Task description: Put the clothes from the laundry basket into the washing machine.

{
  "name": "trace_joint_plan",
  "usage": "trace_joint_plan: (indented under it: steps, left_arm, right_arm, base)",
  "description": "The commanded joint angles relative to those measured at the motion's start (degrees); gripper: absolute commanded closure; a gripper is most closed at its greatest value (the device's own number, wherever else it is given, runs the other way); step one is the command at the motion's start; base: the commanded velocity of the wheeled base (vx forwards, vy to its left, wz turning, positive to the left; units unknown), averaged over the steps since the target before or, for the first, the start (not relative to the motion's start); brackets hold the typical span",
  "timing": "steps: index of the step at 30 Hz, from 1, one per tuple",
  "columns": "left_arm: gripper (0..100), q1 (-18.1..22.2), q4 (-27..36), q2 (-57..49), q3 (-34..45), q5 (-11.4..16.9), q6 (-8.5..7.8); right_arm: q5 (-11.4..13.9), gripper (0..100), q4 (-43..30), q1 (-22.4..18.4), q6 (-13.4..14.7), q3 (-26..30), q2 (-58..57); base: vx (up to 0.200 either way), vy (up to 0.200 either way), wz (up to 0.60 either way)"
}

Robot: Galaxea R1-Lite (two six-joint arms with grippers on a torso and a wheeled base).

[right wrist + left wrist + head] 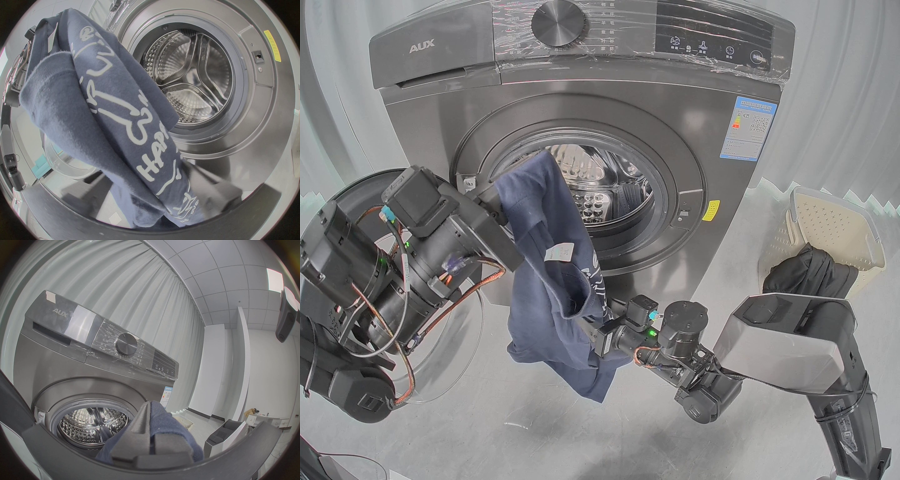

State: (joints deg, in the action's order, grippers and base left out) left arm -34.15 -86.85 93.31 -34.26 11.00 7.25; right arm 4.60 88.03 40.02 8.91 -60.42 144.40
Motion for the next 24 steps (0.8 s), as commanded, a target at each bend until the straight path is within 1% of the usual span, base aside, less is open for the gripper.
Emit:
trace_joint_plan:
  steps: [1,6,7,9,13,15,19,22,24]
  left_arm:
    - [100,0.31,-0.08,0.21,0.15,-0.01,0.04]
    - [100,1.10,0.10,1.09,0.68,0.08,0.22]
    - [100,2.94,0.36,1.62,1.30,0.25,0.13]
    - [100,4.79,0.27,2.41,1.91,0.78,0.13]
    - [100,7.69,0.36,3.99,2.61,0.96,0.04]
    - [100,8.31,0.36,4.87,3.14,0.87,0.04]
    - [100,8.31,0.36,6.89,5.78,0.78,-0.05]
    - [100,8.39,-0.43,9.70,7.62,0.69,-0.66]
    - [100,8.39,-0.43,10.84,8.24,0.61,-0.75]
  right_arm:
    - [0.06,100,0.13,-0.30,0.05,-0.58,0.45]
    - [-0.03,100,0.21,-1.44,0.05,0.48,-1.40]
    - [-0.11,100,0.21,-2.32,0.05,1.53,-3.77]
    - [-0.20,100,0.21,-3.20,-0.03,2.85,-6.50]
    - [-0.29,100,0.21,-4.51,-0.03,5.75,-12.39]
    - [-0.38,100,0.13,-4.87,-0.03,6.72,-14.85]
    - [-0.46,100,0.13,-4.87,-0.03,8.47,-18.63]
    - [-0.55,100,0.13,-4.60,0.14,8.91,-20.38]
    - [-0.90,100,0.13,-4.34,0.23,9.18,-21.26]
  base:
    - [0.000,0.000,0.00]
    - [0.000,0.000,0.00]
    - [0.000,0.000,0.00]
    - [0.000,0.000,0.00]
    - [0.000,0.000,0.00]
    - [0.000,0.000,0.00]
    - [0.000,0.000,0.00]
    - [0.000,0.000,0.00]
    - [0.000,0.000,0.00]
